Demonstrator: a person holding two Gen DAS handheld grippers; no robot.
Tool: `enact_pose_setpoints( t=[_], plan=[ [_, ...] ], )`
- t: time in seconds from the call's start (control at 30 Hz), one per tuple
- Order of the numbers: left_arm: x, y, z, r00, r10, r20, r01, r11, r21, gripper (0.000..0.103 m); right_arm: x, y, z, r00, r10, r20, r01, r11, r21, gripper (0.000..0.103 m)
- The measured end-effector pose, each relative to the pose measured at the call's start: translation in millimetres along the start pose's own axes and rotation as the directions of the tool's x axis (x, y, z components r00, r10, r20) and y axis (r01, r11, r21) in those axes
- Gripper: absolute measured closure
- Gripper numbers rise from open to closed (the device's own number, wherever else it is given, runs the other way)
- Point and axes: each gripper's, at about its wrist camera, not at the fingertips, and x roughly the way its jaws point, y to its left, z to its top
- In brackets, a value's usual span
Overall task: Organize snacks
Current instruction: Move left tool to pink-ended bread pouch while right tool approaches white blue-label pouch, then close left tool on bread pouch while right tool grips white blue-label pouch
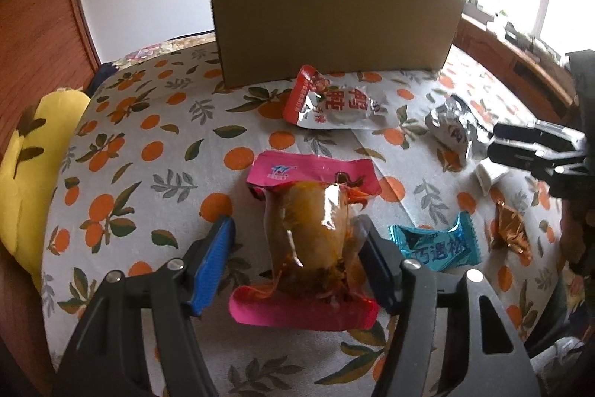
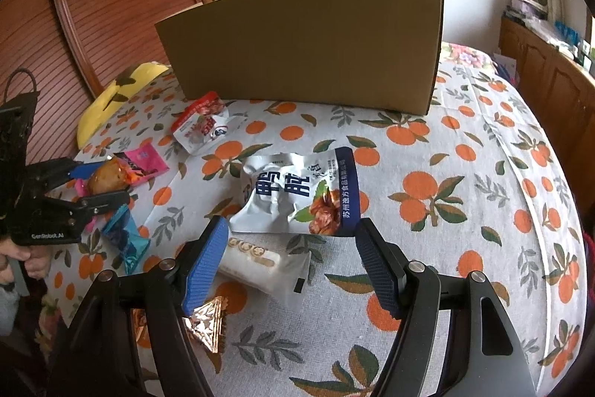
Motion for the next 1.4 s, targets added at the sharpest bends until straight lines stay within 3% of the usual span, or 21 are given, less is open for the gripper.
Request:
enact_pose_setpoints(
  t=[0.13, 0.6, 1.1, 1.2, 1.27, 1.3, 1.33, 1.4],
  plan=[
    [-4, 1, -3, 1.0, -0.011, 0.02, 0.011, 1.0, -0.017, 0.053, 1, -4, 1, 1.0, 0.006, -0.012, -0.006, 1.0, 0.018, 0.027],
    [-10, 6, -9, 0.997, -0.051, 0.058, 0.054, 0.997, -0.055, 0.056, 16, -14, 19, 0.998, 0.02, -0.052, -0.016, 0.996, 0.085, 0.025],
    [-13, 3, -12, 0.996, -0.044, 0.078, 0.048, 0.997, -0.057, 0.057, 35, 11, 33, 0.991, -0.108, -0.08, 0.105, 0.993, -0.044, 0.029],
    [-12, 4, -12, 0.996, -0.047, 0.076, 0.051, 0.997, -0.062, 0.056, 26, 12, 33, 0.993, -0.112, -0.049, 0.109, 0.992, -0.056, 0.04],
    [-12, 4, -12, 0.996, -0.043, 0.075, 0.048, 0.997, -0.061, 0.056, 21, 13, 34, 0.992, -0.117, -0.045, 0.114, 0.992, -0.061, 0.053],
    [-12, 3, -12, 0.996, -0.041, 0.075, 0.046, 0.997, -0.059, 0.056, 20, 14, 35, 0.993, -0.107, -0.048, 0.103, 0.992, -0.066, 0.076],
    [-12, 3, -12, 0.996, -0.039, 0.076, 0.044, 0.997, -0.059, 0.056, 20, 15, 36, 0.993, -0.105, -0.052, 0.102, 0.993, -0.068, 0.09],
    [-12, 2, -12, 0.996, -0.038, 0.076, 0.043, 0.997, -0.058, 0.056, 20, 16, 36, 0.994, -0.085, -0.068, 0.081, 0.994, -0.067, 0.09]
  ],
)
